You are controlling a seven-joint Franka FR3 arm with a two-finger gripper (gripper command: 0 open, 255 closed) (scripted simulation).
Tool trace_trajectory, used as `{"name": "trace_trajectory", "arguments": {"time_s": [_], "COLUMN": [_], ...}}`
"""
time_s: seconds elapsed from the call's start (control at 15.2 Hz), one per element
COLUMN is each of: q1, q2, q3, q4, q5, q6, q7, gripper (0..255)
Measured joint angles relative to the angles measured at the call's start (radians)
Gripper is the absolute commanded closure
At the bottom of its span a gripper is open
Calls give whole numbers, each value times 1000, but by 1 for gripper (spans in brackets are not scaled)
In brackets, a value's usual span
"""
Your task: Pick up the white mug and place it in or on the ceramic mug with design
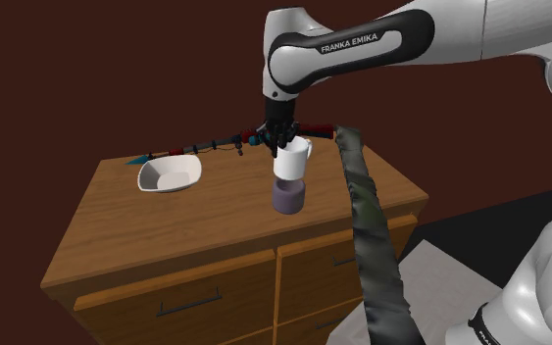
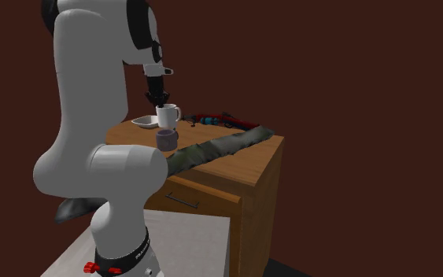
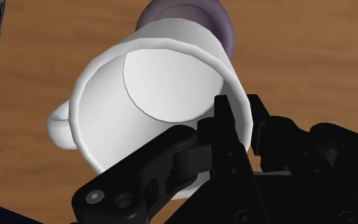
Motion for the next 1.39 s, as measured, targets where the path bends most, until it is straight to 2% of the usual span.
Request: {"name": "trace_trajectory", "arguments": {"time_s": [0.26, 0.66, 0.73, 1.12, 1.39], "q1": [0, 0, 0, 0, 0], "q2": [9, 9, 9, 9, -10], "q3": [0, 0, 0, 0, 0], "q4": [-39, -46, -46, -46, 26], "q5": [-1, -1, -1, -1, 1], "q6": [48, 56, 56, 56, -33], "q7": [2, 1, 1, 1, -1], "gripper": [255, 255, 0, 0, 0]}}
